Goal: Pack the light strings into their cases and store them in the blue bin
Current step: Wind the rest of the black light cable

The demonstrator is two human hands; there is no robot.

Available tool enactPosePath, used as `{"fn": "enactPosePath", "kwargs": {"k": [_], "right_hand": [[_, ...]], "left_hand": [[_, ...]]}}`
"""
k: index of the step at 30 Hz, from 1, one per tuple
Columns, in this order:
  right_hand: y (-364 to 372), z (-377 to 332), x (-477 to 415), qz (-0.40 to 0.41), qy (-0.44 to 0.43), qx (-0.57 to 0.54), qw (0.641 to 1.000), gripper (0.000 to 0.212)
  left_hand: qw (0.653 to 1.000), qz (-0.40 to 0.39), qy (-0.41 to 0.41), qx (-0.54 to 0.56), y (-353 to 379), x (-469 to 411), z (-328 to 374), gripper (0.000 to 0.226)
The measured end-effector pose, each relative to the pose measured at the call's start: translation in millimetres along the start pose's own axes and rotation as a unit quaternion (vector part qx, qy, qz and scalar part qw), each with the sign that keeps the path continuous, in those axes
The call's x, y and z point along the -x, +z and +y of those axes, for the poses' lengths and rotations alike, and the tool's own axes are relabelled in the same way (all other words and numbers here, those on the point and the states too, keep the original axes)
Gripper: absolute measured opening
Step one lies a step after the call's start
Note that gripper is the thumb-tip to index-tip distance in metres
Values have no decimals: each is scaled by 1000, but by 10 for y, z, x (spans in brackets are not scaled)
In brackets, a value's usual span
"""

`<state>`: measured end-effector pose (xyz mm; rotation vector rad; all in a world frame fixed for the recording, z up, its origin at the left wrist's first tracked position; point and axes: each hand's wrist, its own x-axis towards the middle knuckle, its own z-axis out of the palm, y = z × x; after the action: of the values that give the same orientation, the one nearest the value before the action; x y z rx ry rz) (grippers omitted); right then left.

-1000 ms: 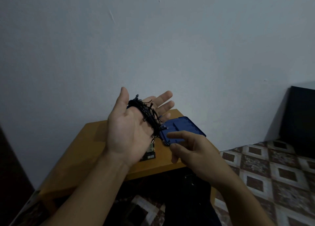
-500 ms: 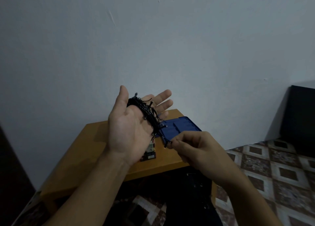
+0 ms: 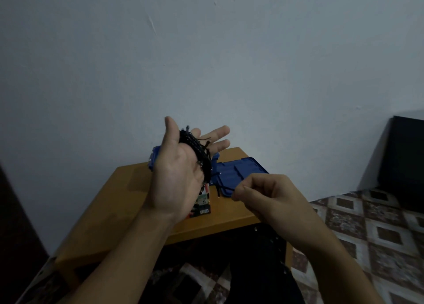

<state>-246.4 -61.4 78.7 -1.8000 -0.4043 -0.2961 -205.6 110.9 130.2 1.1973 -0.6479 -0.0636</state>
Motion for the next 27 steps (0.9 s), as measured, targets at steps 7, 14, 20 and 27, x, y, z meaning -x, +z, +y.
{"fn": "enactPosePath", "kwargs": {"k": [7, 14, 20, 27], "right_hand": [[17, -26, 3, 2, -9, -17, 1000, 22], [28, -33, 1, 5, -15, -54, 998, 35], [41, -11, -4, 29, -22, -28, 999, 46], [-49, 18, -22, 27, -21, -121, 992, 35]], "left_hand": [[998, -27, -38, -41, -7, 3, -45, 77], [989, -41, -100, -97, 2, 9, -82, 100], [974, -28, -121, -187, 4, -20, -84, 105], [965, -10, -143, -219, -86, -106, -134, 96]]}}
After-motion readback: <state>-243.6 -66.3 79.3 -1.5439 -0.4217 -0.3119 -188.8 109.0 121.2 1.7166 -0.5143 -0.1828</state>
